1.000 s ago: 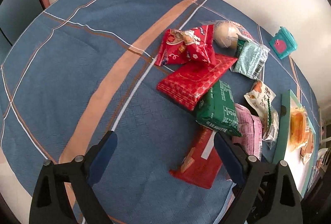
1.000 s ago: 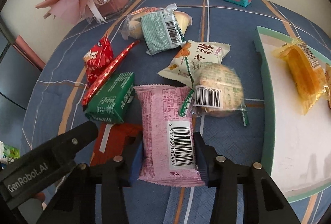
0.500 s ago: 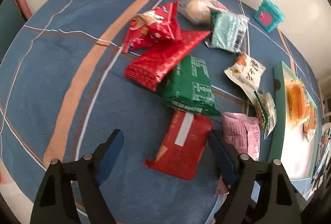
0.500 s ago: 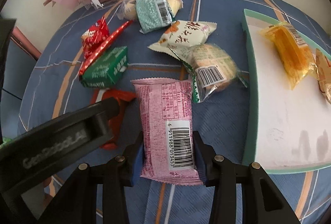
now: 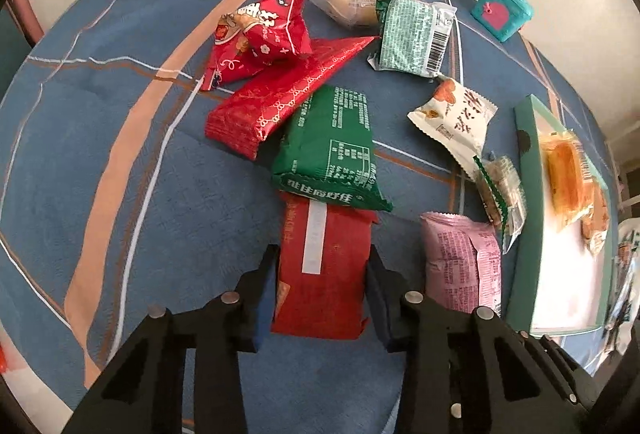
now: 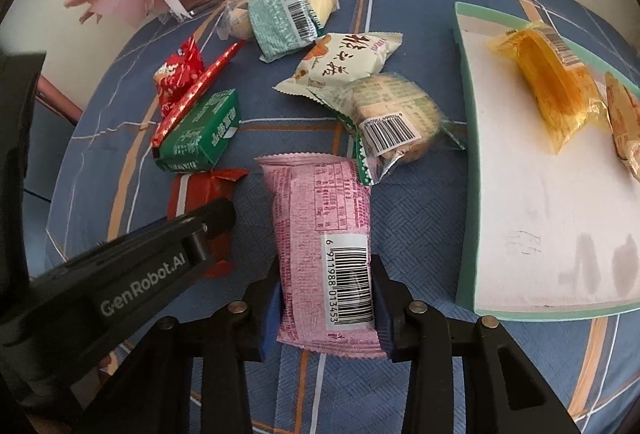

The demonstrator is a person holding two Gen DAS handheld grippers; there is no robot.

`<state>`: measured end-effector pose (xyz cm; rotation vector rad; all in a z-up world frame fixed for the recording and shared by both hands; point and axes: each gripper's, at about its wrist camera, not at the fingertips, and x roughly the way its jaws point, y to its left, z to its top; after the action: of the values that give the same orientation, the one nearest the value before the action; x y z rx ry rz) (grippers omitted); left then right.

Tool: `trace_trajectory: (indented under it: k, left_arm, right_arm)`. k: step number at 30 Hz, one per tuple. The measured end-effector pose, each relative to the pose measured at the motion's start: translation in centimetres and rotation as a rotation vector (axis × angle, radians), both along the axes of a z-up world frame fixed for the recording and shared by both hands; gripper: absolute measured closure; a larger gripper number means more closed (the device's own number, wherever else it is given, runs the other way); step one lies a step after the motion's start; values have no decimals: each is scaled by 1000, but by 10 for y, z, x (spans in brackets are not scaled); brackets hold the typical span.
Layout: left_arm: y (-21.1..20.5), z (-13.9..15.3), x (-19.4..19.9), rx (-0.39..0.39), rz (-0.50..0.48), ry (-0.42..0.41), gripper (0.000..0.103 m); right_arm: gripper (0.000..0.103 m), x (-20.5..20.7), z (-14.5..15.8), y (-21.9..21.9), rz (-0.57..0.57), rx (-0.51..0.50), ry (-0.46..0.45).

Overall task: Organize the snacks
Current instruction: 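Carry the red and pink packs into the tray and release both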

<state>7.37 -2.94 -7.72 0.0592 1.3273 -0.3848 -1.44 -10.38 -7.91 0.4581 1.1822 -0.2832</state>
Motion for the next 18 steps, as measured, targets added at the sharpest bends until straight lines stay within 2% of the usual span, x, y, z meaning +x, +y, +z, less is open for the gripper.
trace_trajectory:
  k: [8,18]
  left_arm:
    - [16,11,2,-80,18,39,62]
    - [11,54,-8,-158,17,-38,62]
  right_arm:
    - [63,-13,22,-25,-52,56,-42]
    - [63,-30,61,-49,-110,56,-137]
